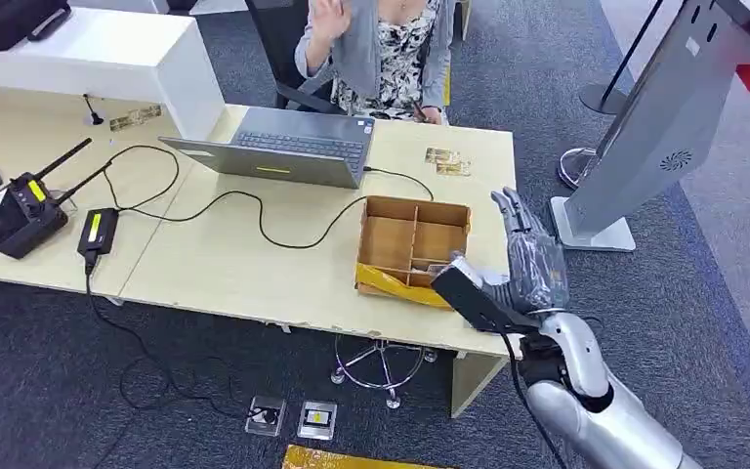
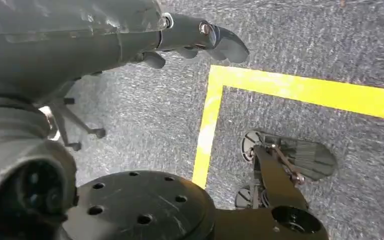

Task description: Pass the card to the sensor for recognition and then transmit it.

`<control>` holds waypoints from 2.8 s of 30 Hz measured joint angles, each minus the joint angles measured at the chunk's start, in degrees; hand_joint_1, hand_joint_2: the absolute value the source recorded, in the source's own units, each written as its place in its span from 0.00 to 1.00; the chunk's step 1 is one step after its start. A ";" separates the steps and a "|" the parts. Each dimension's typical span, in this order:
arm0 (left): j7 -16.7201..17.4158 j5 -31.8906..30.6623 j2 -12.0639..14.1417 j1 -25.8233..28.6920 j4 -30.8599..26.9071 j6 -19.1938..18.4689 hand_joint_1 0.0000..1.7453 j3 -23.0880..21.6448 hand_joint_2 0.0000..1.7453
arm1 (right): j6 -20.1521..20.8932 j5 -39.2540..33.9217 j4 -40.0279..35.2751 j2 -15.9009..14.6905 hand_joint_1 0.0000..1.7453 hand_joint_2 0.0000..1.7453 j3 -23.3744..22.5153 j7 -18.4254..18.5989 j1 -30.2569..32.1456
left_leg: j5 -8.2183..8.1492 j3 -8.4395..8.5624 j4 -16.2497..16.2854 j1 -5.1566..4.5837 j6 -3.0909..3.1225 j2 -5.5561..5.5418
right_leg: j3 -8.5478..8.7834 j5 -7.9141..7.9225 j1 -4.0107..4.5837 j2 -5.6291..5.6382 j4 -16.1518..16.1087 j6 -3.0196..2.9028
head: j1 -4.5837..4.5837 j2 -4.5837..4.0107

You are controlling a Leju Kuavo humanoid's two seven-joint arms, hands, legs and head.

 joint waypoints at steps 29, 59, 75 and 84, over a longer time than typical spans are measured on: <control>2.56 -1.79 -1.86 -0.28 -0.07 0.70 0.00 -0.02 0.00 | 3.76 14.90 3.76 9.75 0.00 1.00 1.11 1.48 7.18 | 0.00 -0.04 -0.01 0.01 0.00 0.00 | 0.00 0.01 0.01 -0.01 -0.01 0.01 | -0.02 0.00; 2.82 -3.37 -1.07 -0.44 -0.04 -0.61 0.00 -0.15 0.00 | 7.52 16.04 20.11 19.14 0.00 1.00 1.22 -0.22 -1.91 | 0.01 -0.05 -0.01 0.01 0.00 0.00 | 0.00 0.01 0.01 -0.03 0.00 0.02 | 0.02 0.00; 2.80 -3.58 -1.01 -0.44 -0.04 -1.44 0.00 -0.48 0.00 | 5.22 12.92 31.28 21.97 0.00 1.00 1.18 -1.77 -5.67 | 0.01 -0.06 0.00 0.01 0.00 -0.01 | -0.01 0.01 0.01 -0.02 -0.02 0.02 | 0.02 0.00; 2.78 -3.72 -0.96 -0.42 -0.02 -1.55 0.00 -0.48 0.00 | 4.28 11.65 33.86 21.79 0.00 1.00 1.14 -1.47 -6.05 | 0.01 -0.07 0.00 0.01 0.00 -0.01 | -0.02 0.01 0.01 -0.01 -0.02 0.02 | 0.00 0.00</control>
